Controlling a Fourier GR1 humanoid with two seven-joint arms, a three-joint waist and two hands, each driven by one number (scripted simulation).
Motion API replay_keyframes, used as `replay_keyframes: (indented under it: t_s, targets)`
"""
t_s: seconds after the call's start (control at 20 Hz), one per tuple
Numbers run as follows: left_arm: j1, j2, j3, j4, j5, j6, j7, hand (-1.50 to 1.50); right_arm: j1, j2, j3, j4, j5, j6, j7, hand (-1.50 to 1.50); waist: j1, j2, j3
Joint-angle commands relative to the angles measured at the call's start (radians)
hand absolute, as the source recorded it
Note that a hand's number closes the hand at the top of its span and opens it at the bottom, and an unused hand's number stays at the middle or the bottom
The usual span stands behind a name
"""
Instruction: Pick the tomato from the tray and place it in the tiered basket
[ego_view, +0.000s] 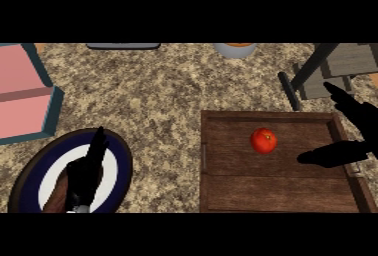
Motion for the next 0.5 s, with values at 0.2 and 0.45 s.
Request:
replay_keyframes:
  t_s: [0.2, 0.45]
  targets:
    - [0.033, 0.001, 0.001, 0.003, -0.016, -0.014, 0.02, 0.0, -0.119, 0.073, 0.118, 0.092, 0.144, 0.103, 0.146, -1.5, 0.009, 0.004, -0.002]
    - [-0.028, -0.012, 0.056, 0.079, -0.001, -0.039, -0.003, 0.0, -0.064, 0.113, 0.092, 0.036, 0.164, 0.182, 0.196, -1.5, -0.004, 0.003, -0.002]
